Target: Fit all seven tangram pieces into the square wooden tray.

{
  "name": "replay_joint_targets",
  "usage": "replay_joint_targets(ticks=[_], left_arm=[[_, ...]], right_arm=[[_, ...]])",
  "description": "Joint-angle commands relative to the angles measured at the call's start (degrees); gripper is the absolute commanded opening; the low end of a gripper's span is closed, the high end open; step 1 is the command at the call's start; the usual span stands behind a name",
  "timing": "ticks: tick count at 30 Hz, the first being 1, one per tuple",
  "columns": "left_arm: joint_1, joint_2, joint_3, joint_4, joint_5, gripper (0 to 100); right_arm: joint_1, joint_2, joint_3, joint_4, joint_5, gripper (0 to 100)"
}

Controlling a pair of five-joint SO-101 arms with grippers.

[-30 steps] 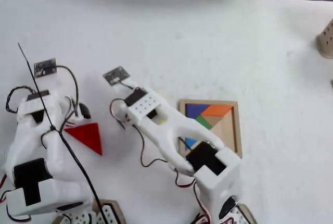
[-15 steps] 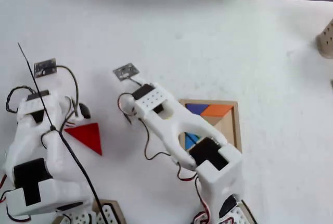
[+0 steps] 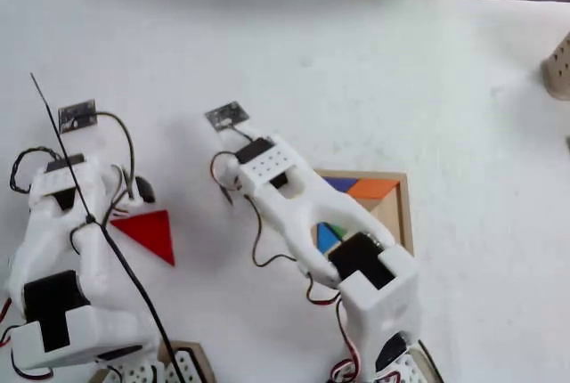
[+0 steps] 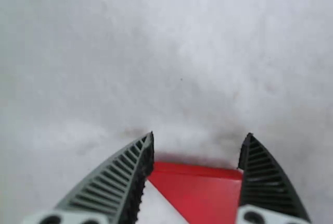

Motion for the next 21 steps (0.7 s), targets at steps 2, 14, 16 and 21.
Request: replay_joint_targets(ticks=[2, 14, 16, 21], left_arm=[[0.40, -0.48, -2.20, -0.44, 0.53, 27], [0.48, -0.48, -2.29, -0.44, 0.53, 27], [0.48, -0.48, -2.37, -0.44, 0.53, 27], [0.48, -0.48, -2.37, -0.44, 0.53, 27]], right_arm=[[-2.51, -1.89, -2.99, 0.22, 0.88, 27.6], [-2.15, -1.54, -5.27, -3.65, -1.85, 36.2], [-1.54, -1.54, -5.71, -4.62, -3.16, 36.2], [-1.27, -1.45, -5.54, -4.88, -4.84, 36.2]])
